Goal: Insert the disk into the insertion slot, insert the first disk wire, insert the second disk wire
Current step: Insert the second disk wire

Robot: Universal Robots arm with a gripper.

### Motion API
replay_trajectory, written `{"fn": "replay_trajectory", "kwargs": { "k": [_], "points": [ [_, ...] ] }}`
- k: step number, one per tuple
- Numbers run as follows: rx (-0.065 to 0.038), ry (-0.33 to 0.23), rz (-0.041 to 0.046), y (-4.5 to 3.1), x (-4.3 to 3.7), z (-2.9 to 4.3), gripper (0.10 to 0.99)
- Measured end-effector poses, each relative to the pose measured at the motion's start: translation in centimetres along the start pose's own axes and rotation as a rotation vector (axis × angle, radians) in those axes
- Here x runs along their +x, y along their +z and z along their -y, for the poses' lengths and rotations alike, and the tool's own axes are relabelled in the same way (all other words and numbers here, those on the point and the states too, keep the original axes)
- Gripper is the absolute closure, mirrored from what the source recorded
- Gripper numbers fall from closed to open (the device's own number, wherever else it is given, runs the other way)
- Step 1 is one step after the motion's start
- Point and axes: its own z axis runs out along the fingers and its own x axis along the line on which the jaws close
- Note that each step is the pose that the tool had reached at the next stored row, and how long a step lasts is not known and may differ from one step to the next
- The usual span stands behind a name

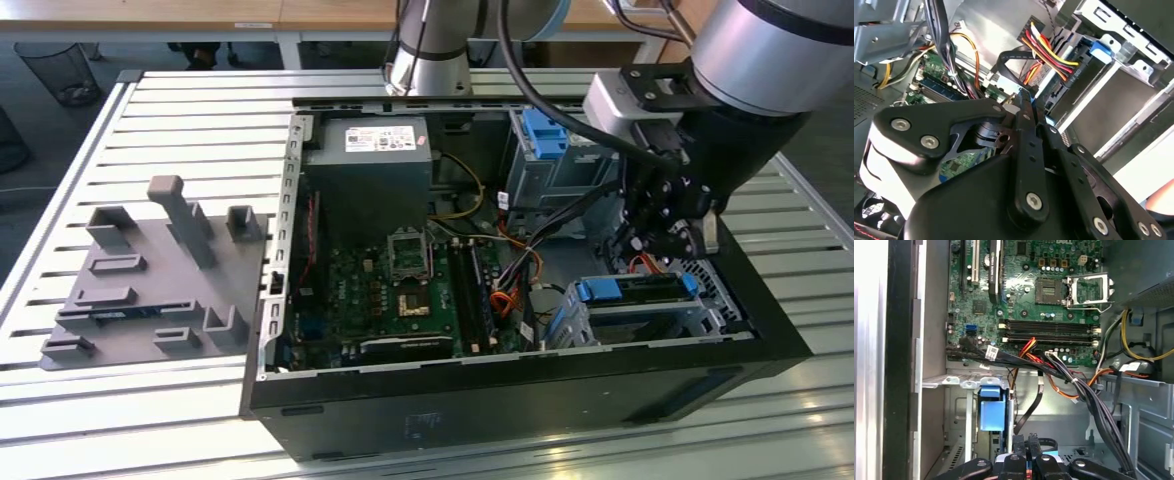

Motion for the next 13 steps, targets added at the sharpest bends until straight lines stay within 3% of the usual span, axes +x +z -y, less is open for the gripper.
{"fn": "replay_trajectory", "kwargs": {
  "k": [3,13],
  "points": [
    [0.000,0.000,-0.0095,-0.01,0.13,0.00,0.937],
    [0.000,0.000,-0.0101,0.08,0.56,-0.01,0.937]
  ]
}}
